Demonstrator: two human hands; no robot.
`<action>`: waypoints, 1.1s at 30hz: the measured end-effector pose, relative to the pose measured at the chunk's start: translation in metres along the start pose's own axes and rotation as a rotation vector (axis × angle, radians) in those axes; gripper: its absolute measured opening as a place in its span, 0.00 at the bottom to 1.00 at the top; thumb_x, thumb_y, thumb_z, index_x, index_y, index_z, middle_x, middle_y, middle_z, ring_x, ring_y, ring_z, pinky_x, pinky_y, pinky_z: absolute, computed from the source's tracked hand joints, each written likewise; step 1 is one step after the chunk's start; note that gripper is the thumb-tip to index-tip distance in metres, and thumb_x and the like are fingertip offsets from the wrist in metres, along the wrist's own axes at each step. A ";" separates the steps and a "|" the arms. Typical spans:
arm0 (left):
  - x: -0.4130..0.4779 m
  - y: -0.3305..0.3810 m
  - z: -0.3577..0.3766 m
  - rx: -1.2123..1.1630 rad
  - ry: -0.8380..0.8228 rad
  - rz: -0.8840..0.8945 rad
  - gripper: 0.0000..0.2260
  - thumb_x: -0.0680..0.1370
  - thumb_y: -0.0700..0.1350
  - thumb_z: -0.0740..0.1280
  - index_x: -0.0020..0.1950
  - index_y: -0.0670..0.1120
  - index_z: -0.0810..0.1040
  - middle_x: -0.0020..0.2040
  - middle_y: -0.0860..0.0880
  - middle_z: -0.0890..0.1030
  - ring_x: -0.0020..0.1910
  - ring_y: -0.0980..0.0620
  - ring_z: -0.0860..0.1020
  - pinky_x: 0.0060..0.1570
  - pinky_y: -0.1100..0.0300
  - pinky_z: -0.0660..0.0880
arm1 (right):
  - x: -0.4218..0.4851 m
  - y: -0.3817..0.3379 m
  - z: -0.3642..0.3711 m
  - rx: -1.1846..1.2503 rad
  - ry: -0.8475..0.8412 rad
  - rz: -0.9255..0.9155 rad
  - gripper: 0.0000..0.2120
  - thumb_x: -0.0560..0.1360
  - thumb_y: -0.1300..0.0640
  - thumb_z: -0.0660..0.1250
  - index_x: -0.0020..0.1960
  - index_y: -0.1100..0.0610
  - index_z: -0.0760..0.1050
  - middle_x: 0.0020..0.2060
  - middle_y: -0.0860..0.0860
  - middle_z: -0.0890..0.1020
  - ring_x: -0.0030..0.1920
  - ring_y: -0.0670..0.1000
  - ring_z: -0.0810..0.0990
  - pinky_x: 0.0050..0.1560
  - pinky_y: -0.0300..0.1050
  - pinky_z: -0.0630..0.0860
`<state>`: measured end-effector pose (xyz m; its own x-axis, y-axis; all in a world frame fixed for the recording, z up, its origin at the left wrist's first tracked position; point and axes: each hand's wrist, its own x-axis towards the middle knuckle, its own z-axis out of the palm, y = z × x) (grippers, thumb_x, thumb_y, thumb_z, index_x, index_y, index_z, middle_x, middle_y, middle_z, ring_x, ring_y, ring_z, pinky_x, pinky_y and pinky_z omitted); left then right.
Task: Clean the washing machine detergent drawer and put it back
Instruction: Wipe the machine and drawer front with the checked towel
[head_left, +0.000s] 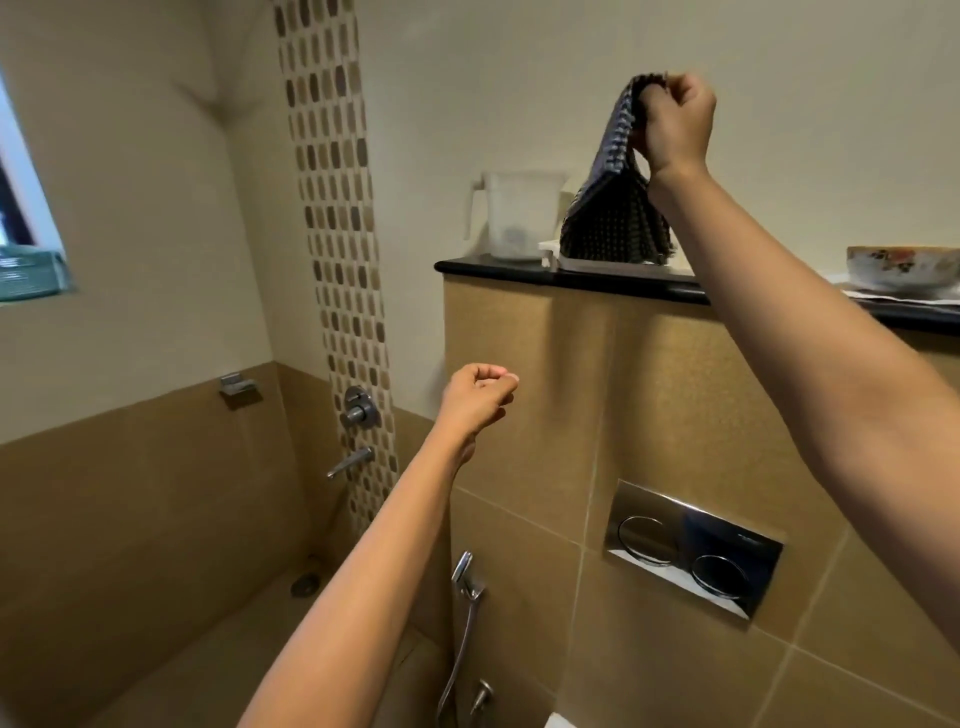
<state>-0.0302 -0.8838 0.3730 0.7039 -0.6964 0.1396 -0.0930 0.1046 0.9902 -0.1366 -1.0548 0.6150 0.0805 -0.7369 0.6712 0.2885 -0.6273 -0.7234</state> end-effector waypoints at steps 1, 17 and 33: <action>-0.007 0.001 -0.006 -0.009 0.018 0.003 0.07 0.76 0.44 0.70 0.52 0.46 0.76 0.44 0.50 0.80 0.44 0.54 0.79 0.54 0.54 0.78 | -0.010 -0.007 0.005 0.035 -0.032 -0.028 0.09 0.74 0.64 0.62 0.38 0.53 0.69 0.37 0.51 0.73 0.42 0.51 0.72 0.46 0.51 0.72; -0.231 -0.045 -0.125 -0.063 0.057 0.091 0.30 0.62 0.59 0.79 0.59 0.48 0.77 0.55 0.52 0.83 0.55 0.56 0.81 0.57 0.61 0.76 | -0.301 -0.035 0.018 0.175 -0.966 0.381 0.10 0.76 0.65 0.60 0.37 0.59 0.70 0.28 0.54 0.69 0.27 0.48 0.69 0.28 0.38 0.65; -0.468 -0.122 -0.280 -0.004 0.128 -0.500 0.10 0.77 0.35 0.67 0.58 0.40 0.77 0.50 0.42 0.82 0.48 0.45 0.82 0.48 0.53 0.81 | -0.597 0.031 0.054 -0.028 -1.805 0.948 0.37 0.67 0.40 0.73 0.69 0.58 0.68 0.59 0.52 0.78 0.55 0.46 0.79 0.50 0.42 0.77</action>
<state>-0.1510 -0.3716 0.1840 0.7423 -0.5693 -0.3534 0.2796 -0.2163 0.9355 -0.1241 -0.6207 0.2012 0.8333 0.2579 -0.4889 -0.4156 -0.2908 -0.8618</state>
